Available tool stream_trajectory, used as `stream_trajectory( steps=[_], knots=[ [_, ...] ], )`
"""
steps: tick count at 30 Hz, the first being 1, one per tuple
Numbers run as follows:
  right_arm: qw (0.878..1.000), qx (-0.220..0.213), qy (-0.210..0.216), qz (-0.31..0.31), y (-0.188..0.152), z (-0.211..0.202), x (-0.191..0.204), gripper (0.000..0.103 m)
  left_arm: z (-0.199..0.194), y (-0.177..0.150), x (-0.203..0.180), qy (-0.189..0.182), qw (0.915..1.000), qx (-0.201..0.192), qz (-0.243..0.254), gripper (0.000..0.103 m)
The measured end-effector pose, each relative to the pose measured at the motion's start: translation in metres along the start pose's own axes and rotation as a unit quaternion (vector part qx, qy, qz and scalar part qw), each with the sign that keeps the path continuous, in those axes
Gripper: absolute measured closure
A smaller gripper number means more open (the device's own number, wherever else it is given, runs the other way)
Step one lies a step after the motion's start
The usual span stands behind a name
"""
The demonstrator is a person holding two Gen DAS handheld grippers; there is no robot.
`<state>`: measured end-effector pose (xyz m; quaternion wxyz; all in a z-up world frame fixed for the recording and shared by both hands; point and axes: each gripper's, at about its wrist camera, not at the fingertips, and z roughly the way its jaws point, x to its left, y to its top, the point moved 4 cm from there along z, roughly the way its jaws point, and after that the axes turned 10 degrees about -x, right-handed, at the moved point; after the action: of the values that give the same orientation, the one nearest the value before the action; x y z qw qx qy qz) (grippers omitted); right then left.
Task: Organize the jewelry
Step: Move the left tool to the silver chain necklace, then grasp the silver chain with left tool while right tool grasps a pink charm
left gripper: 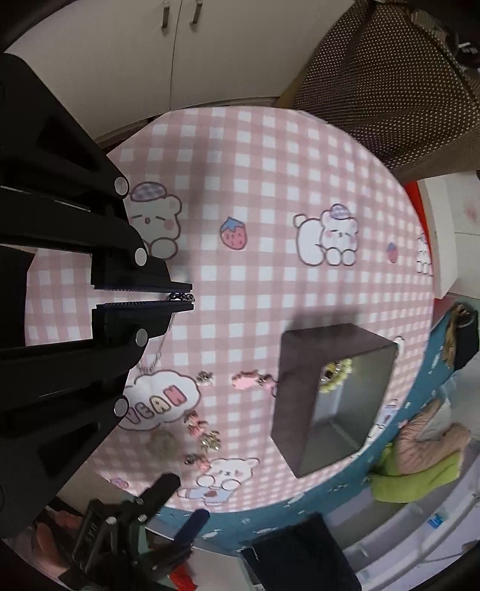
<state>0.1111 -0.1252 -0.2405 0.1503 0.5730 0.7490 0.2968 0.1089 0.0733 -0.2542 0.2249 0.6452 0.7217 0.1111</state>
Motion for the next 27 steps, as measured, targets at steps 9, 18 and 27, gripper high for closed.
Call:
stream_trajectory(
  steps=[9,18,27],
  knots=[
    [0.995,-0.015,0.083,-0.046,0.012,0.006,0.041,0.041,-0.013,0.004,-0.004,-0.006,0.9998,-0.017,-0.009,0.099],
    [0.987,0.011,0.125,-0.096,0.010,0.040,0.070,0.069,-0.017,-0.001,0.007,0.019,0.9993,-0.028,-0.014,0.099],
    [0.985,0.040,0.110,-0.130,-0.001,0.073,0.073,0.088,-0.006,-0.007,0.019,0.031,0.9990,-0.010,-0.031,0.099]
  ],
)
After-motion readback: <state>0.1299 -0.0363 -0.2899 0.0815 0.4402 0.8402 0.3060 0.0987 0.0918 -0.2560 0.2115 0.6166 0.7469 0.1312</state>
